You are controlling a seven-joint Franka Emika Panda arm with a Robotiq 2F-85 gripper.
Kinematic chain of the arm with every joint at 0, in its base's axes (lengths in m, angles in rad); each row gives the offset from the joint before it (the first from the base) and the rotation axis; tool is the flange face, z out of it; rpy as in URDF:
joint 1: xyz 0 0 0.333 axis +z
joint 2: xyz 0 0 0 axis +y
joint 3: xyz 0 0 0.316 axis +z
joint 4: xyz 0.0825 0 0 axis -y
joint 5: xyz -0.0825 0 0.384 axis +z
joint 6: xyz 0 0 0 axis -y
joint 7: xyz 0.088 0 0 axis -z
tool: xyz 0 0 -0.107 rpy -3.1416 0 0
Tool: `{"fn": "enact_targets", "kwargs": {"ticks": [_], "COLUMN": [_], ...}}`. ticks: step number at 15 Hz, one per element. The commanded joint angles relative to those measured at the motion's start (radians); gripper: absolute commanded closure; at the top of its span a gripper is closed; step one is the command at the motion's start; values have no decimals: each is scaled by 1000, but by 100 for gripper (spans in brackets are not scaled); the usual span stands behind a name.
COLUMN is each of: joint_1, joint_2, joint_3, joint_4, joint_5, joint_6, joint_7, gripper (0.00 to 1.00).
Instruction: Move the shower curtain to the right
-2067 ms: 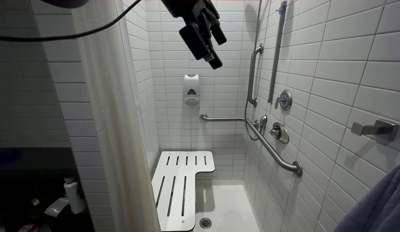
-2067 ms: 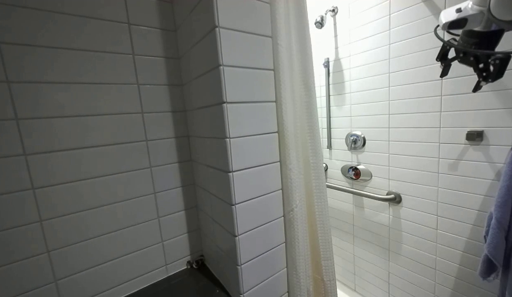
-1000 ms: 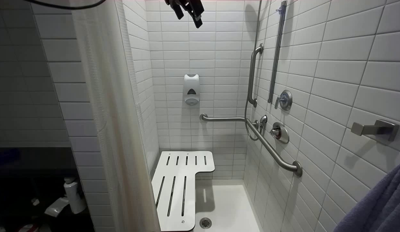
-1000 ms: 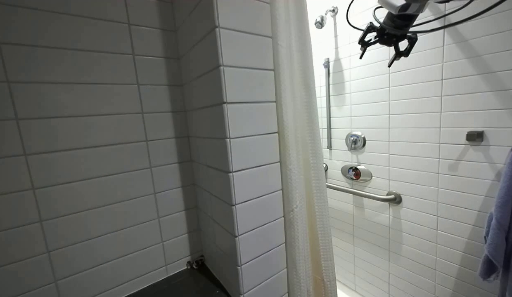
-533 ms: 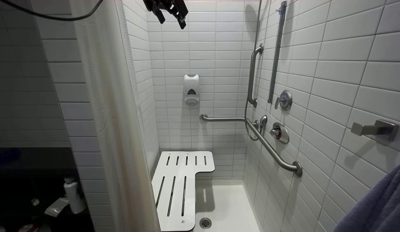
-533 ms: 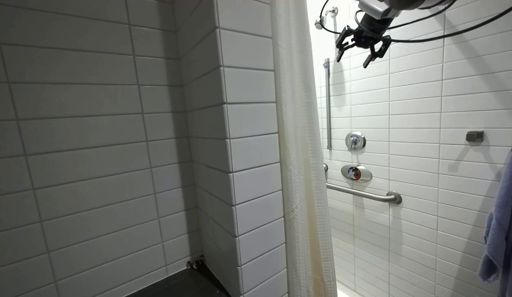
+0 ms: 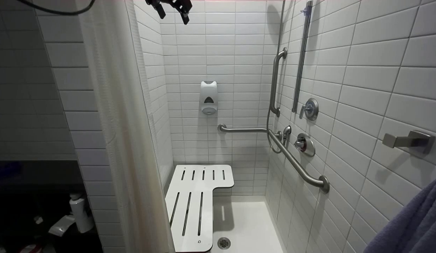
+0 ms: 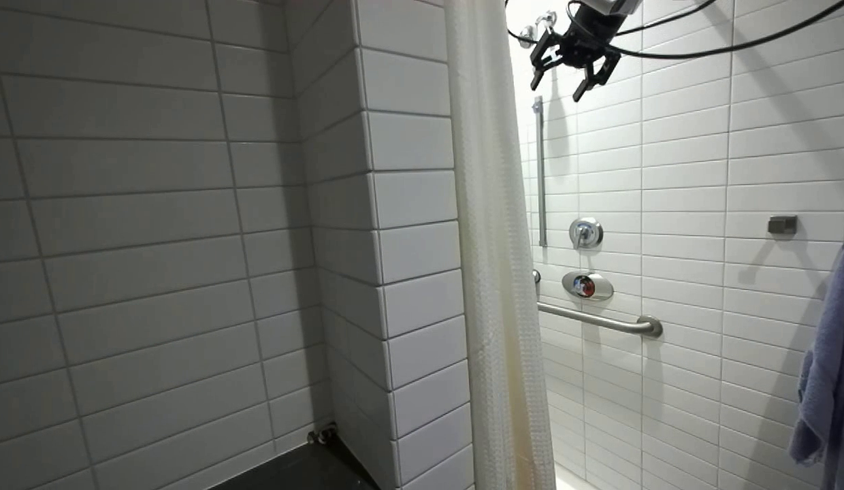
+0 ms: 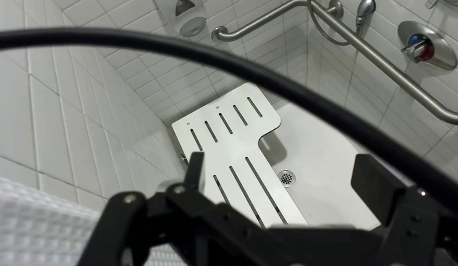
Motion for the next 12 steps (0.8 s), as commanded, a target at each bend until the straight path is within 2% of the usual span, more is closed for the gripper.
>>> {"fn": "enact_targets", "kwargs": {"ticks": [1, 2, 4, 10, 12], "joint_1": [50, -73, -125, -437, -512], "joint_2": [57, 122, 149, 204, 204], "joint_3": [7, 90, 140, 409, 470], "joint_4": [101, 101, 111, 72, 60], "joint_5": [77, 224, 327, 527, 582], "joint_6": [-43, -5, -3, 70, 106], "joint_7": [56, -4, 5, 26, 74], "gripper": [0, 0, 0, 0, 0]}}
